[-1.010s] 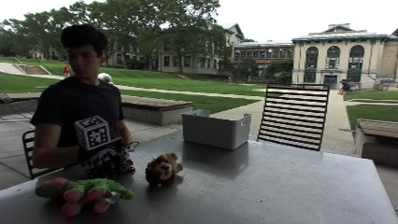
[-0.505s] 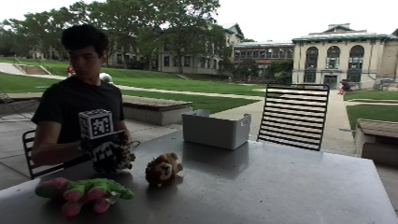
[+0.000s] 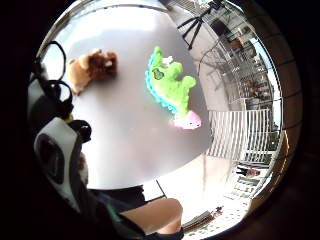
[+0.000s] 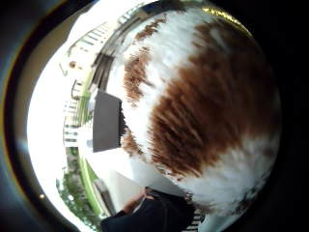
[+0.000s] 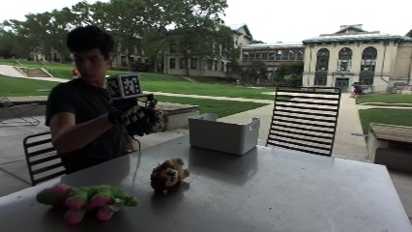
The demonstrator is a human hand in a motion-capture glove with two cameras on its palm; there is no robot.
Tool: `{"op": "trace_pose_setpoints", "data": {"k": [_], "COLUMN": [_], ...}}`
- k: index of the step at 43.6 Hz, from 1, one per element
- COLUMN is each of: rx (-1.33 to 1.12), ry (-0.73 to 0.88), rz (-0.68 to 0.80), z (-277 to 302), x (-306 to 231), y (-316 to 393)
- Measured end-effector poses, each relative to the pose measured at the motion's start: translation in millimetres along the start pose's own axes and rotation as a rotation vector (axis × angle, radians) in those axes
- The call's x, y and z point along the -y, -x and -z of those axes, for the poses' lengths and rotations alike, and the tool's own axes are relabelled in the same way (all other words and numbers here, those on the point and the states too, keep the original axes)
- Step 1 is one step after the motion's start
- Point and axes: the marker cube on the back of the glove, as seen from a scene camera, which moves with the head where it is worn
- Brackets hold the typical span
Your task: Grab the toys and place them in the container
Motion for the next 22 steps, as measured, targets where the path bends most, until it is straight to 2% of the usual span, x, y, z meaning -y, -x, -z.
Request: {"op": "trace_pose_setpoints", "data": {"k": [12, 22], "rx": [0.054, 0.08], "ry": [-0.037, -0.051], "rz": [0.096, 0.192], "z": [53, 89], "x": [55, 81], "y": [94, 224]}}
